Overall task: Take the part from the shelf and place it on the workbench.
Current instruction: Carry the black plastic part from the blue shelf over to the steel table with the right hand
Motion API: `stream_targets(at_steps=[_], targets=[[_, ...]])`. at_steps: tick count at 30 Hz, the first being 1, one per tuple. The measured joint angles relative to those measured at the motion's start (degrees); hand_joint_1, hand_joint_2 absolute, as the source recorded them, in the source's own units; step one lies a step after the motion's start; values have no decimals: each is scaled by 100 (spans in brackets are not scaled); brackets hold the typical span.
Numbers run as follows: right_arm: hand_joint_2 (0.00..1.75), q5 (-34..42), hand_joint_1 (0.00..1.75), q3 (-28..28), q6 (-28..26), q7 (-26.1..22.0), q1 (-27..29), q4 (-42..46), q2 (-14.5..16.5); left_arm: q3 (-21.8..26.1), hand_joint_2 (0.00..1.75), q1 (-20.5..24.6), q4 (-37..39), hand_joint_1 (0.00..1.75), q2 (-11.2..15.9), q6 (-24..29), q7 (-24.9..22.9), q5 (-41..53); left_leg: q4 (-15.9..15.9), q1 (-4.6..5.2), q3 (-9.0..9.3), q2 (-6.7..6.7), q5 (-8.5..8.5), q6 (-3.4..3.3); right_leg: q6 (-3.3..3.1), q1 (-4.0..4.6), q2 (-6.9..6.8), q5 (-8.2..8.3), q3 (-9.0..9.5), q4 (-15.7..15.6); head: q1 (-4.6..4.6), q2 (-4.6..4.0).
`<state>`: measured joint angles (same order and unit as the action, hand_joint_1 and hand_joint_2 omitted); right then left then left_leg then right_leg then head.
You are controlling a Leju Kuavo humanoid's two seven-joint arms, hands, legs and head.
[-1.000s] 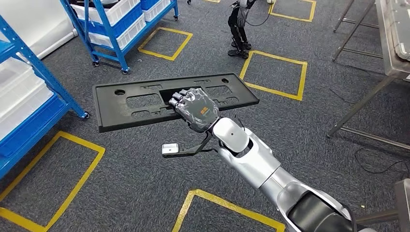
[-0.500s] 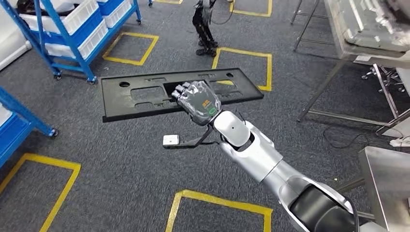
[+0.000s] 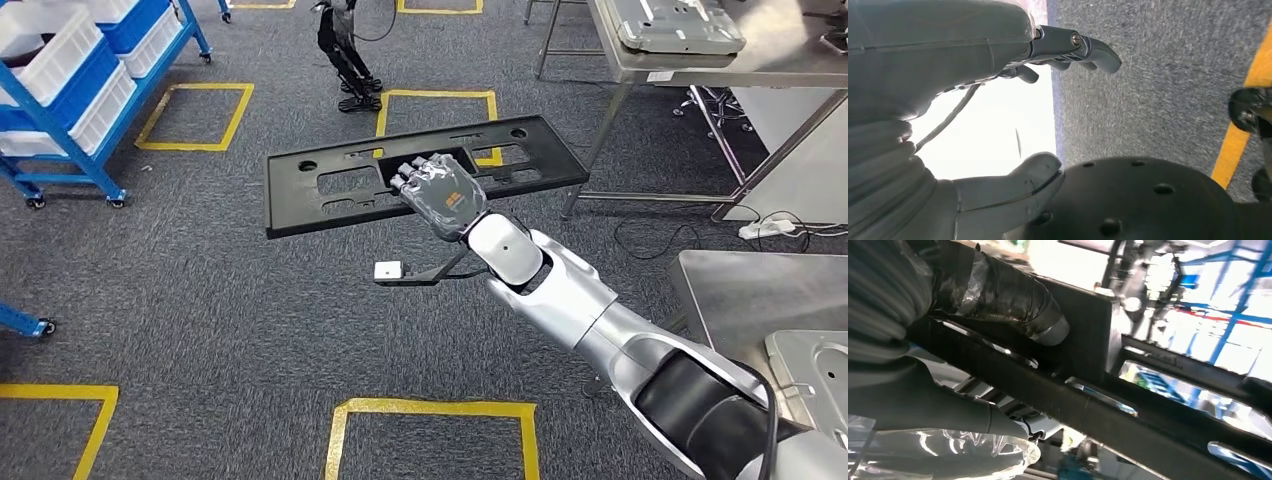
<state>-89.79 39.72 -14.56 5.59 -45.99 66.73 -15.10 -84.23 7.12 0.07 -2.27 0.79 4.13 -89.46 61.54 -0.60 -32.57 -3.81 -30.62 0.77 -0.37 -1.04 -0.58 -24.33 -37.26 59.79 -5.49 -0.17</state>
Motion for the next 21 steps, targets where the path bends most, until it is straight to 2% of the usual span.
stream_targets(at_steps=[1,2,3,4,5,6,7,8,9,10,11,13,14,15,17,18,19,20,21], targets=[[175,0,175,21,4,20,-30,-16,-10,1,175,0,0,0,-1,0,2,0,315,-10,-144,167,-178,11,-30,-2,55,4,5,-7,0,0],[175,0,175,49,13,36,-56,-34,-17,1,175,-5,0,0,-1,0,4,0,705,-12,-334,273,-358,12,-52,6,117,5,4,-8,0,0],[175,0,175,79,29,44,-71,-54,-22,1,175,-9,0,0,-1,0,4,0,1072,-10,-522,318,-486,9,-62,19,190,5,4,-7,-1,0],[175,0,175,109,47,55,-79,-75,-31,1,175,-14,0,0,-1,0,4,0,1304,-7,-657,339,-520,-1,-67,34,265,5,4,-3,-1,0],[175,0,175,136,64,63,-87,-97,-43,2,175,-17,0,0,-1,0,4,0,1321,-5,-695,351,-436,-21,-69,46,346,4,5,5,-1,0],[175,0,175,158,79,77,-102,-118,-59,2,175,-18,0,0,-2,0,4,0,1117,-2,-628,380,-252,-51,-69,55,427,4,7,14,-1,0],[175,0,175,177,88,97,-126,-139,-77,3,175,-18,0,0,-2,0,4,0,747,2,-481,458,-12,-87,-68,59,503,4,7,24,-1,0],[175,0,175,193,95,116,-161,-161,-94,3,175,-20,0,0,3,1,3,0,368,-2,-317,618,174,-130,-60,60,574,6,0,33,-3,0],[175,0,175,206,102,133,-201,-187,-112,4,175,-19,0,0,7,2,1,0,58,-3,-185,765,293,-165,-43,50,642,15,-16,40,-4,0],[175,0,175,219,108,143,-237,-213,-129,4,175,-18,0,0,12,3,-4,0,-129,2,-106,876,339,-192,-13,30,709,31,-40,38,-4,0],[175,0,175,231,112,146,-263,-239,-152,5,175,-13,0,0,15,4,-10,0,-198,11,-74,922,328,-211,28,7,777,56,-63,25,-3,0],[175,0,175,255,116,144,-285,-288,-220,5,175,2,0,0,5,3,-21,0,-306,15,-25,782,372,-242,114,-25,888,101,-87,-15,-1,0],[175,0,175,265,116,143,-297,-308,-257,5,175,6,0,0,-3,3,-24,0,-388,7,16,704,410,-267,141,-8,811,74,-108,17,-6,0],[175,0,175,274,115,141,-319,-327,-285,5,175,6,0,0,-12,4,-25,0,-468,0,55,615,450,-292,160,14,661,-16,-174,148,-8,0],[175,0,175,292,116,144,-368,-362,-309,5,175,-3,0,0,-19,6,-27,0,-548,15,93,448,487,-324,185,40,278,-338,-453,734,-14,0],[175,0,175,302,120,147,-379,-384,-314,5,175,-8,0,0,-19,5,-30,0,-543,25,92,360,484,-328,202,26,180,-487,-623,1084,-11,0],[175,0,175,315,127,152,-377,-406,-323,5,175,-12,0,0,-20,5,-32,0,-534,30,88,280,473,-326,223,4,131,-559,-741,1332,-14,0],[175,0,175,330,137,158,-372,-429,-338,5,175,-14,0,0,-21,5,-34,0,-520,29,87,201,458,-318,246,-21,101,-531,-766,1394,-14,0],[175,0,175,345,146,165,-370,-453,-360,5,175,-13,0,0,-26,5,-36,0,-498,22,87,124,437,-303,271,-47,65,-401,-667,1221,-14,0]])
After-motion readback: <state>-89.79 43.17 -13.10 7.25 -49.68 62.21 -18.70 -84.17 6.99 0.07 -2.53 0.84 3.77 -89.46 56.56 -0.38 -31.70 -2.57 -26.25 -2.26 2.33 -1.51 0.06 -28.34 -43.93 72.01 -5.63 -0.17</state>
